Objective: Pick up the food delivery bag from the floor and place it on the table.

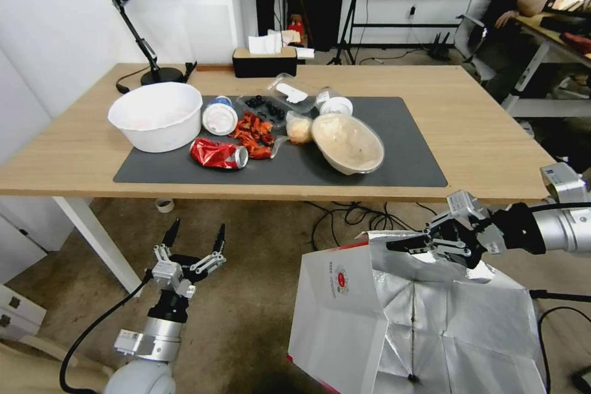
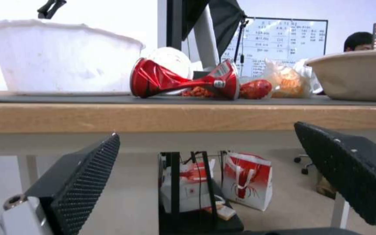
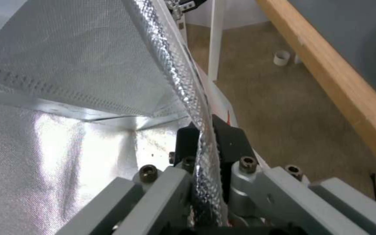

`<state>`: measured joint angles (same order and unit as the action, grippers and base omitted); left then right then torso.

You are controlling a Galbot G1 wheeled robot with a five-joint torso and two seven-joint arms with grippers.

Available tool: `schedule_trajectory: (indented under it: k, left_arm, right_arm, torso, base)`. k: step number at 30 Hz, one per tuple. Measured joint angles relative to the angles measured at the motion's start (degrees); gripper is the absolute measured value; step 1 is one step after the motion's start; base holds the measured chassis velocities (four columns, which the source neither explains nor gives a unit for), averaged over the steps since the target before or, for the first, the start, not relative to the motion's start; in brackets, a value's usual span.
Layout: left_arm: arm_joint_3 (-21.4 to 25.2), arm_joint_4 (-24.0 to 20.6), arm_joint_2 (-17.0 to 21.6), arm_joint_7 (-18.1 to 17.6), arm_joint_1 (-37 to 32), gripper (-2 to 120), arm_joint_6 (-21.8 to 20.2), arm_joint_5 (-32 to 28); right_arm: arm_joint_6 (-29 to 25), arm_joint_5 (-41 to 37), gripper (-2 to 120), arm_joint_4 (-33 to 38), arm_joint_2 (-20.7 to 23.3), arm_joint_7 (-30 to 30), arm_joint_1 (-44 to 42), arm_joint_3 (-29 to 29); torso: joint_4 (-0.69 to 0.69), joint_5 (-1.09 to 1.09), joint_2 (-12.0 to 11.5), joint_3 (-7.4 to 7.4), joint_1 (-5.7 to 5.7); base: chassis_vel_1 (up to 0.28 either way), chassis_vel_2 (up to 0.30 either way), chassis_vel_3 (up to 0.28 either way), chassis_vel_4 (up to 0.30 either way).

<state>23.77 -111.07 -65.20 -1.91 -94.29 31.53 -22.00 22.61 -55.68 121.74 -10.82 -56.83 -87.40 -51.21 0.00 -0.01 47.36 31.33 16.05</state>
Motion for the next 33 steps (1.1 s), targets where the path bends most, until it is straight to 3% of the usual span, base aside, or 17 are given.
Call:
schedule_trajectory:
  k: [33]
  left_arm:
    - [-0.4, 0.5, 0.5, -0.1, 0.9, 100, -0.3, -0.6]
  right_arm:
    - [-0.1, 0.1, 0, -0.3, -0.1, -0.1, 0.1, 0.6]
  torso:
    - [0.00, 0.01, 8.7, 4.94, 3.74]
  base:
    - [0.000, 0.000, 0.000, 0.000]
